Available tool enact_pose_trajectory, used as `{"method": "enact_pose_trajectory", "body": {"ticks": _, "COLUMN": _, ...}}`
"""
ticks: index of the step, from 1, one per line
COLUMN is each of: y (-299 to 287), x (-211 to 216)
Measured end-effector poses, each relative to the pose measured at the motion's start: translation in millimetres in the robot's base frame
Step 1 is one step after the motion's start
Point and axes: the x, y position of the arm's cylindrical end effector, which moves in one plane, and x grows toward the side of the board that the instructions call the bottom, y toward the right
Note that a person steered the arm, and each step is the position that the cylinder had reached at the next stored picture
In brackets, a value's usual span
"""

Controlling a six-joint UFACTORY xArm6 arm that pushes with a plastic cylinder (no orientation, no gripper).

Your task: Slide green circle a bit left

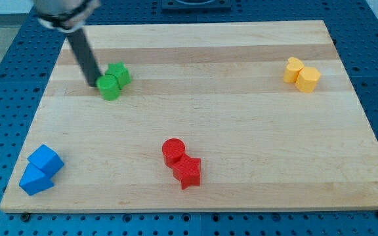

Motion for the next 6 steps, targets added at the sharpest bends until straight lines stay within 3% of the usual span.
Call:
{"method": "enact_pose_trajectory", "body": {"ticks": 2, "y": 157.1, "x": -0.1}}
{"method": "enact_pose_trajectory", "body": {"ticks": 4, "y": 149.5, "x": 3.7}}
{"method": "enact_pose_trajectory", "body": {"ticks": 6, "y": 70.1, "x": 50.5}}
